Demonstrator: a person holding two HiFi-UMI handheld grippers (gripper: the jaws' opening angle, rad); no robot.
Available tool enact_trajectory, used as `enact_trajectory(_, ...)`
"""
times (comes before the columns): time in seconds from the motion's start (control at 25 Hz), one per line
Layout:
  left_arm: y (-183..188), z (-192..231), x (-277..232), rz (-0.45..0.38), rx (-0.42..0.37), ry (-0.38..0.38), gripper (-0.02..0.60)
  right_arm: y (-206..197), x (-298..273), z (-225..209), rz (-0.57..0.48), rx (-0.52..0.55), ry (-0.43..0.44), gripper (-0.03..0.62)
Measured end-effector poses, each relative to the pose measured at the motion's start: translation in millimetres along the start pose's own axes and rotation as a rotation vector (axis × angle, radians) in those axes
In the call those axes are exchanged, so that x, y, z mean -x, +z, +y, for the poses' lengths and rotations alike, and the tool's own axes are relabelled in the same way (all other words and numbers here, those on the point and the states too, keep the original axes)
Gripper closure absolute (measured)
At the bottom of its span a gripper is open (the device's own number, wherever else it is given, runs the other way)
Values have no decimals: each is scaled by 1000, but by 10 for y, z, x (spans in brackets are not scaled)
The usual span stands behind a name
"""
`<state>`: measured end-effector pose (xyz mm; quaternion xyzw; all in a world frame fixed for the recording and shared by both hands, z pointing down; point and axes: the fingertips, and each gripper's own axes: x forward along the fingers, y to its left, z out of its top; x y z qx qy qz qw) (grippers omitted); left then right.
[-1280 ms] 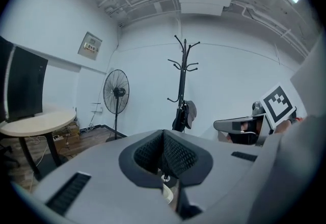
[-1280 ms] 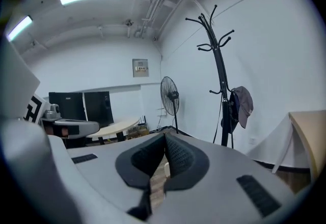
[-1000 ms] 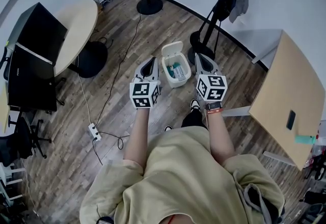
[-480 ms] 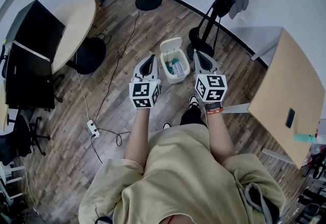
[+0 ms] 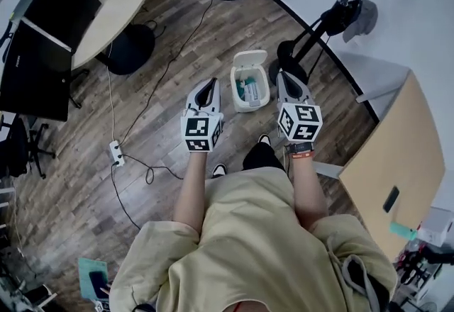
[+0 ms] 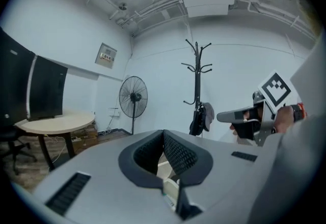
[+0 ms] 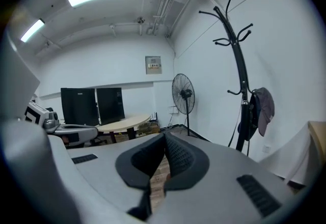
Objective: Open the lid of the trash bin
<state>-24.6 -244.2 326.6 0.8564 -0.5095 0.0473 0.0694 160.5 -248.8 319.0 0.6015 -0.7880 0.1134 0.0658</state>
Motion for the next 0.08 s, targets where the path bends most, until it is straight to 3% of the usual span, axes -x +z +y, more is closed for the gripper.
enact_trajectory(0.08, -242, 169, -102, 59, -23, 29, 558, -118, -238, -61, 34, 5, 22, 580)
